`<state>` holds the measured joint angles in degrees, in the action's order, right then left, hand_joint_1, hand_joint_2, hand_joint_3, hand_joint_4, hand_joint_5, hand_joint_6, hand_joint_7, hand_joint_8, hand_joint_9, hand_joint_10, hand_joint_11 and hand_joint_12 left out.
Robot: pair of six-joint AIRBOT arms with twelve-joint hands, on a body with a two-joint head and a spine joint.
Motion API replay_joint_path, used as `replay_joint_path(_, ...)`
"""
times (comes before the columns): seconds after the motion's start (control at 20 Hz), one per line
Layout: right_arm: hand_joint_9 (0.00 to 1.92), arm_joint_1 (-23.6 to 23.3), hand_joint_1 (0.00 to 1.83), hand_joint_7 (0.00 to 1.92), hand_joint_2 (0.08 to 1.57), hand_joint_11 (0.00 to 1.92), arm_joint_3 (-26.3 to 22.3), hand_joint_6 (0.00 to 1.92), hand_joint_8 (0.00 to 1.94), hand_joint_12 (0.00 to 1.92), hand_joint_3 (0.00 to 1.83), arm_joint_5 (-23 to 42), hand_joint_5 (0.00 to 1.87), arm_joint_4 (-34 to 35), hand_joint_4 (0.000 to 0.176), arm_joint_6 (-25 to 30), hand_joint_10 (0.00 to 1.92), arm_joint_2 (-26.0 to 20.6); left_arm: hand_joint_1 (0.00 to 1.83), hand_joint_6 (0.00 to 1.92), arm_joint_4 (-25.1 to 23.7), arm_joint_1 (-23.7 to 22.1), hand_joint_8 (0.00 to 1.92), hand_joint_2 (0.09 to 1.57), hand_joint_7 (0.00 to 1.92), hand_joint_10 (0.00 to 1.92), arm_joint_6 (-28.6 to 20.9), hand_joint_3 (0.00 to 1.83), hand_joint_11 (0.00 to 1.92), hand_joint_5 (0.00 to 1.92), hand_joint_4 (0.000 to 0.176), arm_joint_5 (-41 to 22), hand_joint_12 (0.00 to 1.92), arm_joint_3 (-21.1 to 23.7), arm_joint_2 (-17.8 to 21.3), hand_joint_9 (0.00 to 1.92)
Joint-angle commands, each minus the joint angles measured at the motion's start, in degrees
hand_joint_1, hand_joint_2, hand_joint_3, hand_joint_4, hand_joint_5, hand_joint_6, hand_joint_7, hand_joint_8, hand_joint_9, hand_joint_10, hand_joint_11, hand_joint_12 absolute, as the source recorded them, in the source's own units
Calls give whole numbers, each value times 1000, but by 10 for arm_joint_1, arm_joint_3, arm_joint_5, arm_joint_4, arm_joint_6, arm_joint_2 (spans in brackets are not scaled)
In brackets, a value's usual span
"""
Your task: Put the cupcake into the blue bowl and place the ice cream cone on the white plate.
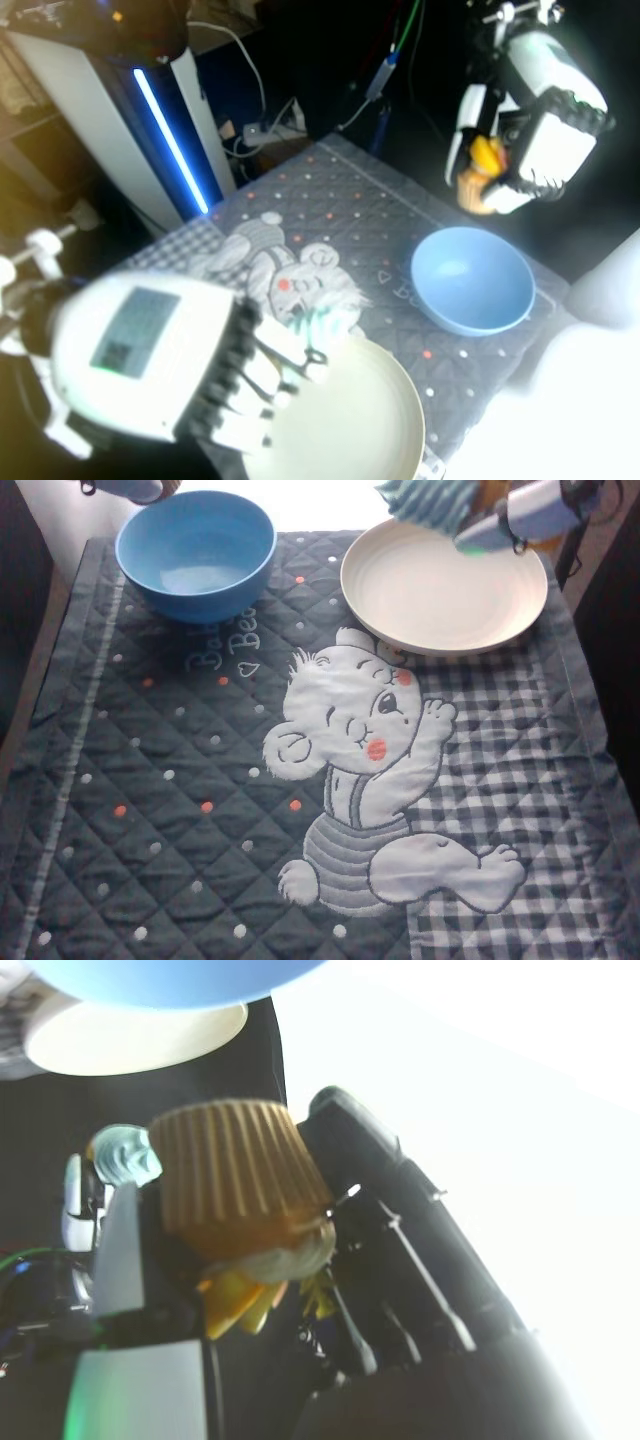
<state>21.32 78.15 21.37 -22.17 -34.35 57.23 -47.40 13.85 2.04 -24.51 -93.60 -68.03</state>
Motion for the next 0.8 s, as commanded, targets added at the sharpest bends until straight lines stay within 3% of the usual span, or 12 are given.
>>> replay_joint_path(0.0, 1392, -14, 1162, 1450, 1105, 1205, 6, 933, 19, 1231, 0, 45, 999, 8, 0, -1, 624, 3, 1267, 809, 15, -12, 405, 1027, 1308, 129, -5, 0, 1231, 1096, 0, -21, 982, -6, -1, 1474)
replay_joint_path(0.05, 1418, -19, 1163, 1447, 1104, 1231, 12, 927, 14, 1203, 0, 38, 1002, 7, 0, -2, 599, 8, 1268, 807, 7, -14, 397, 1025, 1312, 110, -7, 0, 1261, 1100, 0, -12, 925, -11, -7, 1493)
replay_joint_path(0.15, 1422, -24, 1162, 1457, 1102, 1207, 26, 923, 14, 1219, 0, 26, 1005, 7, 0, -3, 598, 20, 1275, 801, -21, -15, 168, 1011, 1412, 79, -32, 1, 1348, 1123, 0, 2, 863, -24, -20, 1577)
replay_joint_path(0.25, 1403, -28, 1162, 1450, 1106, 1175, 42, 932, 10, 1212, 0, 14, 999, 7, 0, -3, 559, 37, 1276, 794, -54, -15, 140, 1010, 1426, 68, -61, 1, 1353, 1122, 0, 12, 864, -38, -32, 1575)
replay_joint_path(0.45, 1444, -31, 1171, 1460, 1092, 1191, 60, 881, 7, 1221, 0, -4, 1030, 7, 0, -3, 507, 56, 1272, 837, -88, -14, 175, 1019, 1404, 8, -79, 0, 1308, 1098, 0, 29, 644, -50, -52, 1474)
replay_joint_path(0.5, 1454, -31, 1171, 1463, 1092, 1200, 62, 883, 7, 1222, 0, -7, 1029, 7, 0, -3, 508, 59, 1380, 823, -91, -13, 204, 1009, 1331, 427, -79, 0, 1309, 1049, 0, 31, 620, -53, -57, 1373)
replay_joint_path(0.55, 1456, -31, 1173, 1457, 1087, 1205, 64, 865, 4, 1209, 0, -10, 1040, 7, 0, -3, 495, 61, 1295, 816, -92, -12, 220, 1016, 1379, 269, -79, 0, 1322, 1094, 0, 32, 633, -55, -60, 1394)
replay_joint_path(0.6, 1462, -31, 1268, 1305, 1058, 1209, 67, 702, 554, 1195, 0, -15, 1034, 7, 0, -3, 467, 64, 1384, 793, -94, -9, 185, 1007, 1343, 549, -80, 0, 1315, 1061, 0, 34, 643, -57, -64, 1329)
replay_joint_path(0.7, 1449, -31, 1173, 1368, 1090, 1193, 70, 868, 189, 1186, 0, -18, 1034, 7, 0, -3, 439, 66, 1404, 812, -98, -3, 152, 1009, 1339, 688, -80, 1, 1313, 1044, 0, 36, 652, -59, -69, 1276)
replay_joint_path(0.75, 1444, -31, 1171, 1399, 1090, 1201, 70, 878, 98, 1185, 2, -19, 1031, 7, 0, -3, 434, 66, 1402, 828, -100, -1, 183, 1015, 1337, 739, -80, 0, 1156, 1057, 0, 36, 691, -59, -70, 1216)
